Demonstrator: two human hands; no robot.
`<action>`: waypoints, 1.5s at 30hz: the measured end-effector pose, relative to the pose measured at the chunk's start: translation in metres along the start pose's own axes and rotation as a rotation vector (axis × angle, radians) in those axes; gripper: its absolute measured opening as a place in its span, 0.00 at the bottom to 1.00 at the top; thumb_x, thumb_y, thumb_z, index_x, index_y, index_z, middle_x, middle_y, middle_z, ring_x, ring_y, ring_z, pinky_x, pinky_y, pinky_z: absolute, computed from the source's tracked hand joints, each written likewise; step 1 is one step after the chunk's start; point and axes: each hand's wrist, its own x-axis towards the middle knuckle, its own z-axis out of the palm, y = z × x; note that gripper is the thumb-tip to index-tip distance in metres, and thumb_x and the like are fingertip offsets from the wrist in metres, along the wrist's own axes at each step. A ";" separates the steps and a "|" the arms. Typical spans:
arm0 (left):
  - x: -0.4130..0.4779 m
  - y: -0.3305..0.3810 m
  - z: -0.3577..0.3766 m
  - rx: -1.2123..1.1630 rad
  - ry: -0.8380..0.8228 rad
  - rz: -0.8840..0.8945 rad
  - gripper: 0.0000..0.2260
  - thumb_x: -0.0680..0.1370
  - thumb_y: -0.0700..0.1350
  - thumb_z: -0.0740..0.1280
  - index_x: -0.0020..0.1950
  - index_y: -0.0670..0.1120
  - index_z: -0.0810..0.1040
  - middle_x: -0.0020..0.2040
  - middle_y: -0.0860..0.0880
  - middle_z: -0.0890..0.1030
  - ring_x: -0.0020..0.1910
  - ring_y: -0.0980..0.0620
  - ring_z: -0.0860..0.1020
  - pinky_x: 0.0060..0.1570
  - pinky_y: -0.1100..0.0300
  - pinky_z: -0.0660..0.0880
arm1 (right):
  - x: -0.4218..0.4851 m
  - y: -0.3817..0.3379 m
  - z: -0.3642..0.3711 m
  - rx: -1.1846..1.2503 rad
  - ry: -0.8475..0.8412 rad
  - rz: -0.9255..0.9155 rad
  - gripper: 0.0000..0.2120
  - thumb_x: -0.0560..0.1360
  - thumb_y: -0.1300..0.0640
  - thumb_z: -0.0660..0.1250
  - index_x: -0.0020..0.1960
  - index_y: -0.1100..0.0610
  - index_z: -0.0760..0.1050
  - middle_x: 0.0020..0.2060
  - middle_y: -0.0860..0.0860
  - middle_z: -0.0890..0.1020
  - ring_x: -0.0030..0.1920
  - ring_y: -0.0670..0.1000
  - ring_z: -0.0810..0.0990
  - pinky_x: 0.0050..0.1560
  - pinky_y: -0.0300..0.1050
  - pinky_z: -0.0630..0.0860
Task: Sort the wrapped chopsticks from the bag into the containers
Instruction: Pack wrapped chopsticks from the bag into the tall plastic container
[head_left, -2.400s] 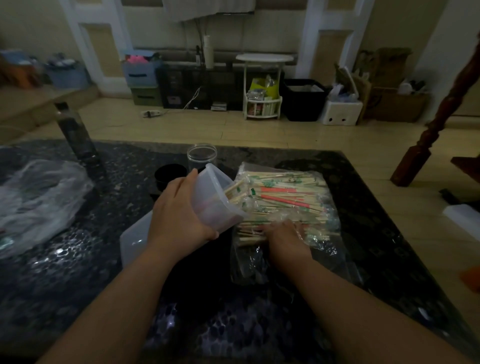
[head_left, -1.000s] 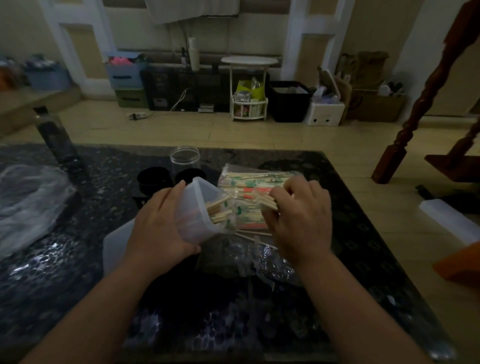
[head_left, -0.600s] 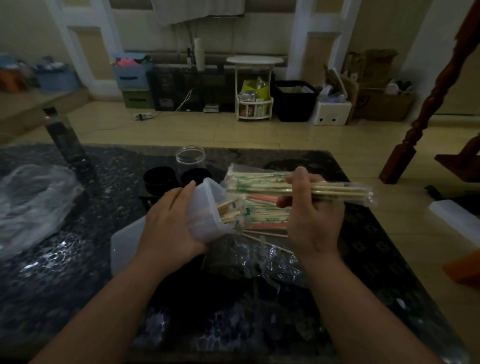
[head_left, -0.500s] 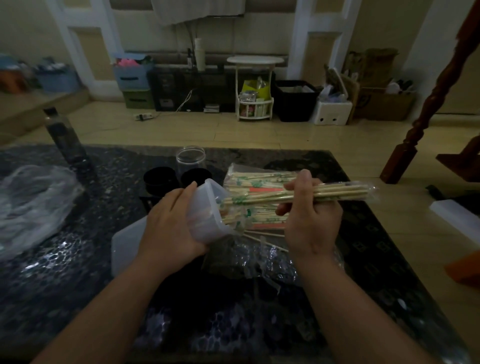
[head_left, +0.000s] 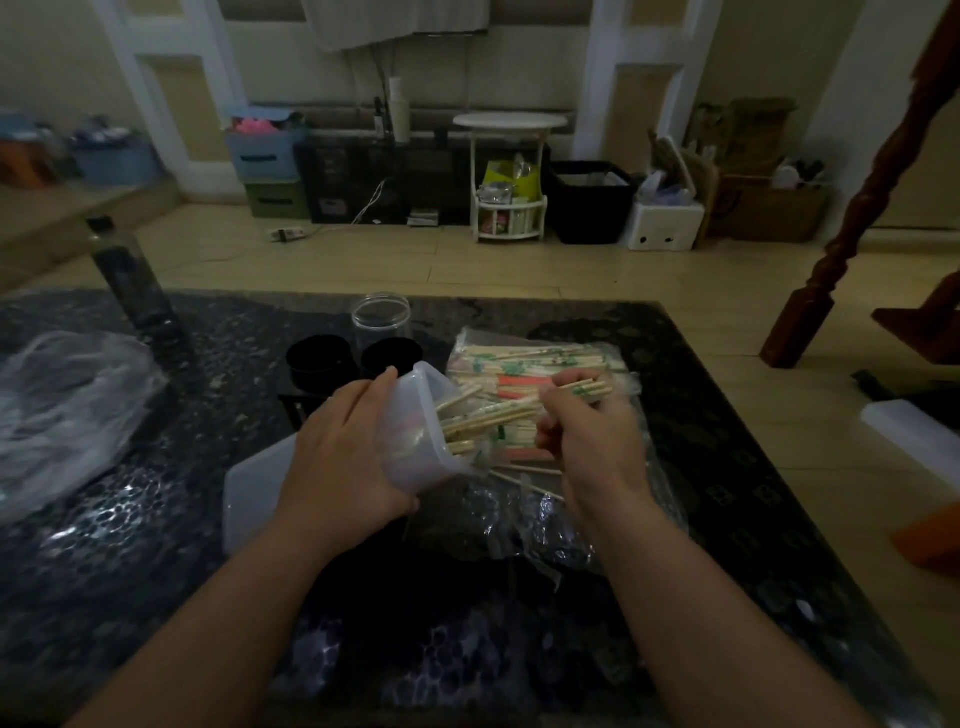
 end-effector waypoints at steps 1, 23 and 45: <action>0.000 0.001 -0.001 -0.005 0.002 -0.001 0.59 0.55 0.52 0.83 0.79 0.52 0.54 0.73 0.50 0.63 0.71 0.48 0.62 0.68 0.52 0.60 | 0.001 0.000 0.000 -0.016 0.007 -0.006 0.06 0.76 0.65 0.68 0.44 0.56 0.76 0.27 0.49 0.78 0.29 0.47 0.78 0.30 0.43 0.77; -0.001 0.001 -0.002 -0.010 -0.021 -0.002 0.59 0.56 0.53 0.83 0.80 0.54 0.51 0.74 0.50 0.60 0.72 0.49 0.59 0.70 0.51 0.59 | 0.004 0.016 -0.001 -0.453 -0.227 -0.112 0.17 0.76 0.72 0.64 0.51 0.52 0.84 0.48 0.47 0.85 0.52 0.48 0.83 0.58 0.50 0.80; 0.000 -0.003 -0.005 -0.066 0.065 -0.048 0.59 0.55 0.50 0.84 0.79 0.52 0.55 0.72 0.49 0.63 0.69 0.48 0.63 0.66 0.51 0.63 | 0.010 0.012 -0.029 -1.339 -0.700 0.063 0.14 0.74 0.62 0.64 0.47 0.48 0.86 0.43 0.45 0.83 0.45 0.49 0.81 0.47 0.40 0.76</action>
